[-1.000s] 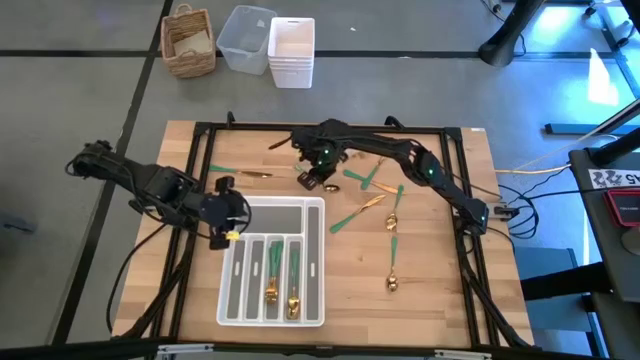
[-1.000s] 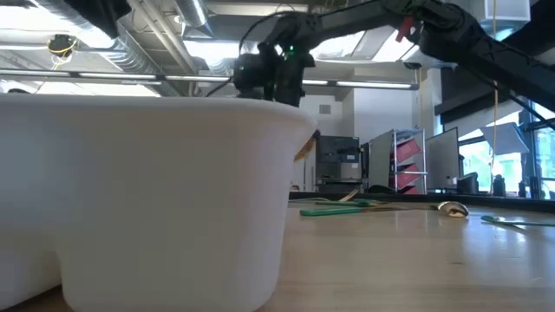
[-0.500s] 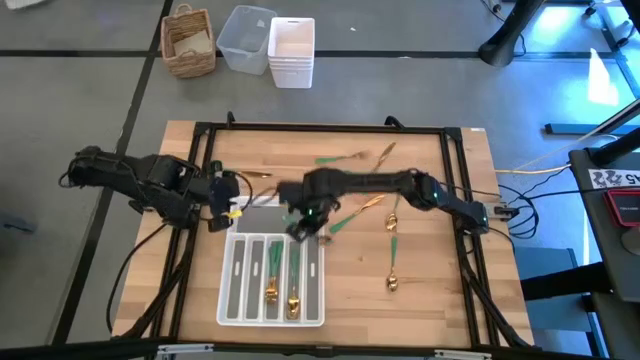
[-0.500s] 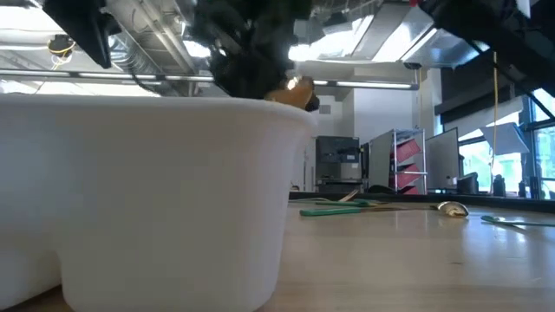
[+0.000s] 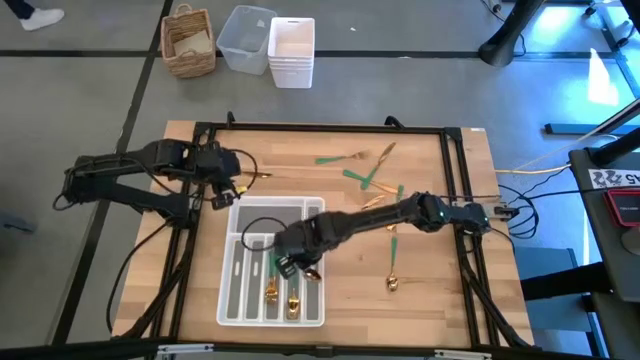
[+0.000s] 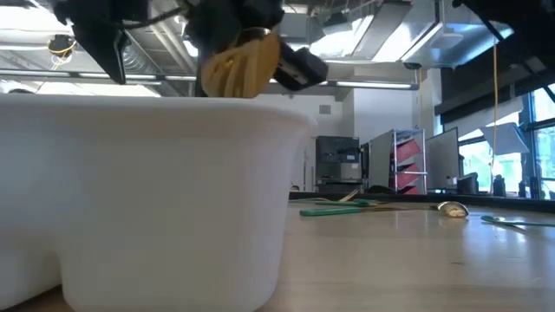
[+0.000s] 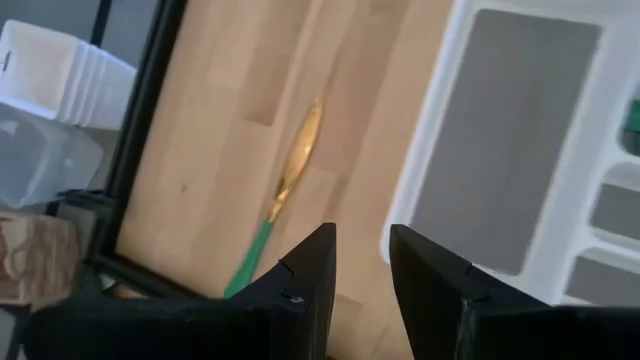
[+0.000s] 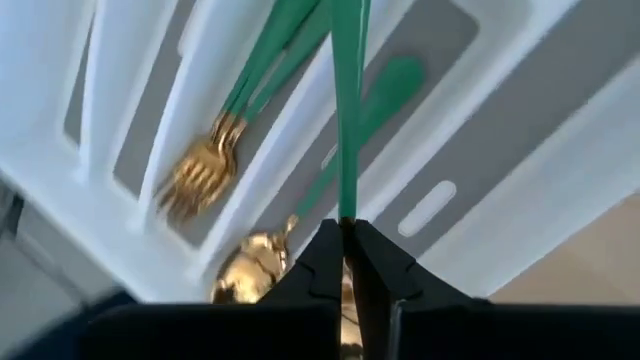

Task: Sort silverware
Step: Put the spoon in the silverware tray

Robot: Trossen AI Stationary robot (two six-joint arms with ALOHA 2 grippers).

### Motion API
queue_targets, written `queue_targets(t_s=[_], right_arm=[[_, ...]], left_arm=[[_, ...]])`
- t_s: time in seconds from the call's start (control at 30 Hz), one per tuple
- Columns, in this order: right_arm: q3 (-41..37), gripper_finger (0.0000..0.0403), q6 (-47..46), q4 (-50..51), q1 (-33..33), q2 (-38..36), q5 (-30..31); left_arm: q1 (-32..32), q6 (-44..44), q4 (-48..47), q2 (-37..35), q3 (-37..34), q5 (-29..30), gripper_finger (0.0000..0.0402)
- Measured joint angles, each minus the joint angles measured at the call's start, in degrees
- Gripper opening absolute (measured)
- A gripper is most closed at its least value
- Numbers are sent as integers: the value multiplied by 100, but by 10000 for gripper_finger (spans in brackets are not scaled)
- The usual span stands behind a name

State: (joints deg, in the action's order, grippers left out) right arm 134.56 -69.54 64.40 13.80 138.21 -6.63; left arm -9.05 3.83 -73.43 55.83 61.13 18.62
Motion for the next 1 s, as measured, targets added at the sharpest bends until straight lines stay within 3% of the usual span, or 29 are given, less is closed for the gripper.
queue_targets(t_s=[0.23, 0.4, 0.7, 1.0], right_arm=[[-3, 8, -1788, -538, 468, 87, 1235], [-20, 9, -2828, -1520, 764, 409, 1830], [-11, 7, -3577, -1475, 1049, 703, 1984], [-22, 1, -3958, -1173, 1061, 811, 2063]], left_arm=[[-663, -900, -47, 0, 1, -348, 90], [-929, -1795, -49, 4, -2, -748, 90], [-1024, -2042, -68, 2, -7, -1456, 90], [-1024, -2036, -68, 2, -7, -1529, 90]])
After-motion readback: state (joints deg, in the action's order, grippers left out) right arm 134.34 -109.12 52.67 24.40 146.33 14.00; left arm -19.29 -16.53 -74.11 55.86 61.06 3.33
